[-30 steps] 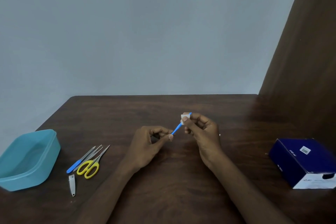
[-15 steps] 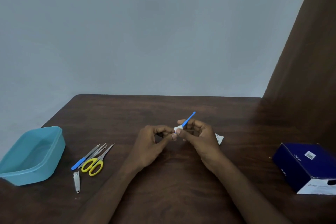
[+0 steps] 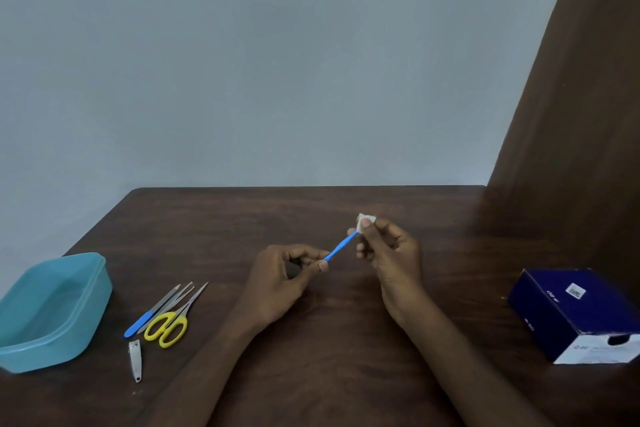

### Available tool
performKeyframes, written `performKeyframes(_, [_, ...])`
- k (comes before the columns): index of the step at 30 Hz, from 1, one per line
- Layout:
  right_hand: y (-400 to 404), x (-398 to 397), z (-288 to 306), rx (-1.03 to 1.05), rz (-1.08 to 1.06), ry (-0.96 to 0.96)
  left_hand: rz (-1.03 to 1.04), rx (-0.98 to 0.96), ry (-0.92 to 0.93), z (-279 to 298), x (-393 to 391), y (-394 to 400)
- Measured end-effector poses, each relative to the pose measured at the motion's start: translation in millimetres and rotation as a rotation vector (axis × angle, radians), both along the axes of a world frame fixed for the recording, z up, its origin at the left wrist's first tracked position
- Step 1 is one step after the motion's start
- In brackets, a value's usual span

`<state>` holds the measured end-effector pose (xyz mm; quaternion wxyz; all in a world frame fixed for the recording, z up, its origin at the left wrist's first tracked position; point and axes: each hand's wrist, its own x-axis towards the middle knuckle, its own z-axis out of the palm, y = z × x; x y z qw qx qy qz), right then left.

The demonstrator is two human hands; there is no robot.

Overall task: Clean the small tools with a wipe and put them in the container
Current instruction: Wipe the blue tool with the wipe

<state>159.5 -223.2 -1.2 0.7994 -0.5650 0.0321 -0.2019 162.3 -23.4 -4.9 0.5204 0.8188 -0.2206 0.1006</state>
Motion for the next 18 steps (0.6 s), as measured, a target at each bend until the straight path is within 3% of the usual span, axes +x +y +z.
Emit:
performKeyframes(5, [-7.6,3.7,-7.8,0.022,-0.139,0.034,0.019,-0.039,0.006,-6.1,4.5,0.6])
performKeyframes(7, [-3.6,0.0,-6.8,-0.021,-0.058,0.047,0.025,-0.033,0.012,-7.5,5.4,0.5])
performKeyframes(10, [3.6,-8.8,0.9,0.074,0.108,0.053,0.078,-0.033,0.017,-9.8,7.1,0.7])
performKeyframes(15, [2.8,-13.6,6.6,0.113,0.082,0.056,0.083,-0.040,0.014,-9.4,6.5,1.1])
performKeyframes(18, [7.2,-16.6,5.1,0.023,0.126,0.084,0.101,-0.035,0.025,-9.1,6.6,1.3])
